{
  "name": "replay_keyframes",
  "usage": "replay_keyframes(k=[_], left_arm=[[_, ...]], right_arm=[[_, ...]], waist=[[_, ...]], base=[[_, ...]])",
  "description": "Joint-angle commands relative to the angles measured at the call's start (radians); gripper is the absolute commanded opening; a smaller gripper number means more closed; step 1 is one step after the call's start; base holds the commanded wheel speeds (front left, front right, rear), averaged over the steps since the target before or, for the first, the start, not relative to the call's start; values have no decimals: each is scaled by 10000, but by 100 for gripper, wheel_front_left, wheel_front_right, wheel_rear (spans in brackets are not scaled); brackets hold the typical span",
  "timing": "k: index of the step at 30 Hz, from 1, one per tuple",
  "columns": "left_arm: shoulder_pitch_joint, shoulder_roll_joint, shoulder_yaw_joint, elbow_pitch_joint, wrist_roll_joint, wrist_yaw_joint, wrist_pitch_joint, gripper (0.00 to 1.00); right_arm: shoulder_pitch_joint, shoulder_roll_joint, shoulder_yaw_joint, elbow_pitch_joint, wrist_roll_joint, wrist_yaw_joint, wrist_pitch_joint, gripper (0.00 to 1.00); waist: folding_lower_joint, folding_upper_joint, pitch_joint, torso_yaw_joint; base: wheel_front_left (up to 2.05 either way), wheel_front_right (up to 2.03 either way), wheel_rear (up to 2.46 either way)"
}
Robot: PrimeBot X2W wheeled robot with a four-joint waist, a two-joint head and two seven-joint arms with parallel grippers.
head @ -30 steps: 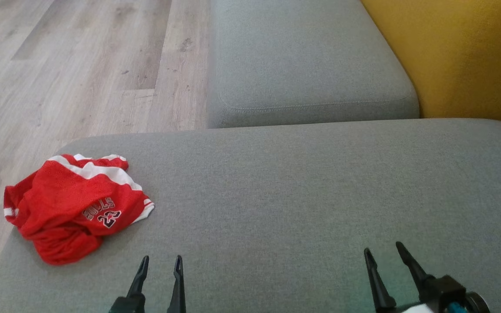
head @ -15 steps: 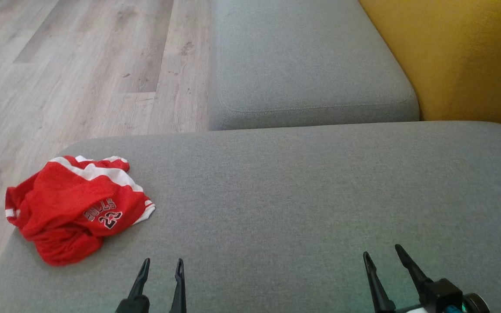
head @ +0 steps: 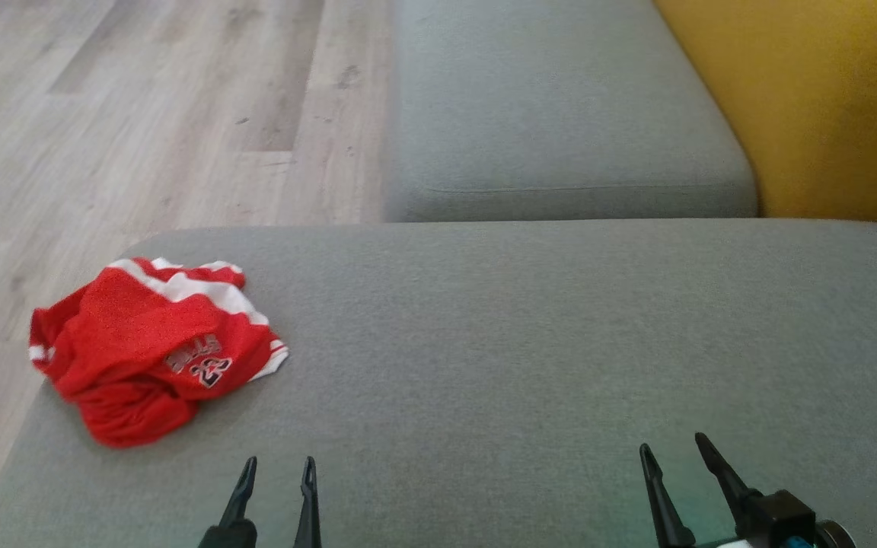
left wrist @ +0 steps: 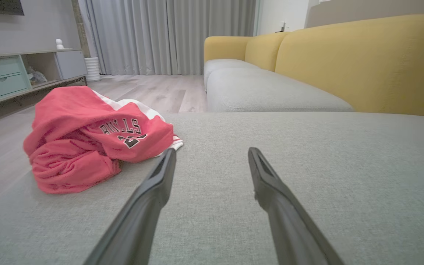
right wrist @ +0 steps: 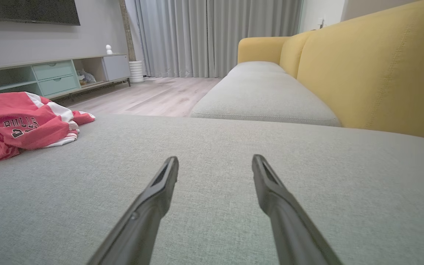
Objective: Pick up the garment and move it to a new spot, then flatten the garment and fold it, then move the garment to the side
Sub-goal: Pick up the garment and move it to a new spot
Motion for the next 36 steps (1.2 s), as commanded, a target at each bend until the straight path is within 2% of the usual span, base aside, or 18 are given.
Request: replay_keyframes(k=[1,6,13,18,29,36], left_arm=[[-536,29,393,-240,53,50,-124,100],[-621,30,651,-199,254,10,-124,100],[-779,44,947,-362,570,-106,-124,100],[-890,55,1546,-766,514,5,-124,100],[-1051,133,2607,-1859,720,117,-124,100],[-2160,555,2715,-2450,1076,-187,-124,100]], right_arm=[[-383,-53,249,-288,128,75,-136,100],[-409,-53,275,-275,310,75,-136,100],[-630,-53,73,-385,498,75,-136,100],[-1152,-53,103,-356,494,75,-136,100],[-1956,-53,140,-40,65,75,-136,100],[-1814,-55,-225,-13,-568,75,-136,100]], waist=[[0,0,64,279],[0,0,163,1135],[0,0,460,2701],[0,0,1058,3393],[0,0,1875,4121],[0,0,2245,4476]], base=[[0,0,0],[0,0,0],[0,0,0],[0,0,0],[0,0,0],[0,0,0]])
